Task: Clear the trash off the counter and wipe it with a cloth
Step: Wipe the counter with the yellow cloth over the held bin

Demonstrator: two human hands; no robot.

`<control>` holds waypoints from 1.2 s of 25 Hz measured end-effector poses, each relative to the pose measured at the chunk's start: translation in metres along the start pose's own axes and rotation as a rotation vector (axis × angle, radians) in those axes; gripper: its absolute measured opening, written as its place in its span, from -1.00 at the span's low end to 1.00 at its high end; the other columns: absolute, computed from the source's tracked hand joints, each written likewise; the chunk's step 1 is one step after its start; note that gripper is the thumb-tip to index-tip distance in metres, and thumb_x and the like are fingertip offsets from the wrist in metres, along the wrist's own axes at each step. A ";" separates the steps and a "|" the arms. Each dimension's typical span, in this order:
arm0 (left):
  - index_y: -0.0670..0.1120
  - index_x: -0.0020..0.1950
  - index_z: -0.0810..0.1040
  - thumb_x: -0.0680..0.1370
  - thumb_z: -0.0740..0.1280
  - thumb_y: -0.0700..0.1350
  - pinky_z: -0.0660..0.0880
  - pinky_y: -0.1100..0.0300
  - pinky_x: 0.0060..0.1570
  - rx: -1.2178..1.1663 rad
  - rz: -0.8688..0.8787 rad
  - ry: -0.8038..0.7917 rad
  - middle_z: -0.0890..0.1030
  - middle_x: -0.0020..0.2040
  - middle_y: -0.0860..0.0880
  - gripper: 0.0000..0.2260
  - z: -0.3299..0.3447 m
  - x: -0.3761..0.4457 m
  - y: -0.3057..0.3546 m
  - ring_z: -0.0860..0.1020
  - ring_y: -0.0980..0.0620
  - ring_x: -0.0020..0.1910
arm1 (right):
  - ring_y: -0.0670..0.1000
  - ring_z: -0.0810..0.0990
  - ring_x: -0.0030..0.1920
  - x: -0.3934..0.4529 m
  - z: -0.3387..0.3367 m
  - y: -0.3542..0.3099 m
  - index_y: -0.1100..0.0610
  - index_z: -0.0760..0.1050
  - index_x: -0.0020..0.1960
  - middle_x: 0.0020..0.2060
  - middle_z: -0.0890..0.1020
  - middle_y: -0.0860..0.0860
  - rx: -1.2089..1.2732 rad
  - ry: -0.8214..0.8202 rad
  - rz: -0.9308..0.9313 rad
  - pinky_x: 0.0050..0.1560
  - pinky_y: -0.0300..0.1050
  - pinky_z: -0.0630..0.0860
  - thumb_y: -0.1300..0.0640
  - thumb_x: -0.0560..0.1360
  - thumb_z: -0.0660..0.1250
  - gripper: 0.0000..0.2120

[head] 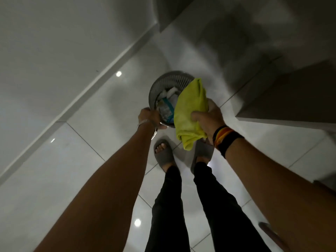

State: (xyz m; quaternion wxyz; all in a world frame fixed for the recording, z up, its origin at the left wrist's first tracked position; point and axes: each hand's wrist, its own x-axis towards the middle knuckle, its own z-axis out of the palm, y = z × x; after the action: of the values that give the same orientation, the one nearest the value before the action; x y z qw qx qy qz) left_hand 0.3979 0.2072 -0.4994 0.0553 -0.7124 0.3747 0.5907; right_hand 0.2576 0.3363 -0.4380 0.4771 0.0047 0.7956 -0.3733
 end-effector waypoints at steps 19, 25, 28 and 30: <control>-0.19 0.31 0.61 0.45 0.54 0.05 0.53 -0.22 0.31 -0.150 0.277 -0.406 0.69 0.22 -0.23 -0.49 -0.123 -0.197 0.160 0.64 -0.26 0.24 | 0.08 0.69 -0.01 -0.163 0.005 -0.161 0.03 0.59 0.07 0.02 0.71 0.06 0.053 -0.266 -0.221 0.06 0.10 0.63 0.02 0.26 0.61 -0.58; -0.12 -0.04 0.67 0.46 0.52 -0.16 0.68 0.11 -0.24 -0.048 0.516 -0.434 0.75 -0.13 -0.08 -0.88 -0.166 -0.346 0.237 0.72 -0.03 -0.18 | 0.20 0.72 -0.05 -0.282 -0.056 -0.202 0.21 0.60 0.16 -0.03 0.73 0.16 0.436 -0.264 -0.211 0.01 0.21 0.65 0.02 0.25 0.58 -0.47; -0.07 -0.11 0.62 0.45 0.50 -0.19 0.72 0.03 -0.16 0.020 0.598 -0.515 0.66 -0.27 -0.06 -0.91 -0.143 -0.381 0.264 0.67 0.01 -0.32 | 0.22 0.72 -0.03 -0.293 -0.109 -0.221 0.17 0.61 0.14 0.00 0.73 0.17 0.652 -0.167 -0.255 -0.06 0.20 0.65 0.06 0.33 0.53 -0.59; -0.10 -0.04 0.63 0.48 0.46 -0.22 0.71 -0.05 -0.01 0.072 0.645 -0.562 0.69 -0.19 -0.11 -0.91 -0.114 -0.398 0.276 0.69 -0.03 -0.21 | 0.23 0.70 0.03 -0.294 -0.148 -0.229 0.19 0.61 0.16 0.04 0.72 0.17 0.730 -0.062 -0.309 0.09 0.26 0.60 0.09 0.38 0.52 -0.61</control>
State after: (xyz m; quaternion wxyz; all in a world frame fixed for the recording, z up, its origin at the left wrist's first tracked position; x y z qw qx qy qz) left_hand 0.3153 0.1376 -0.0143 -0.0074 -0.3676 0.5690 0.7355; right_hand 0.2228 0.3625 -0.0392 0.4061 0.0431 0.5874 -0.6987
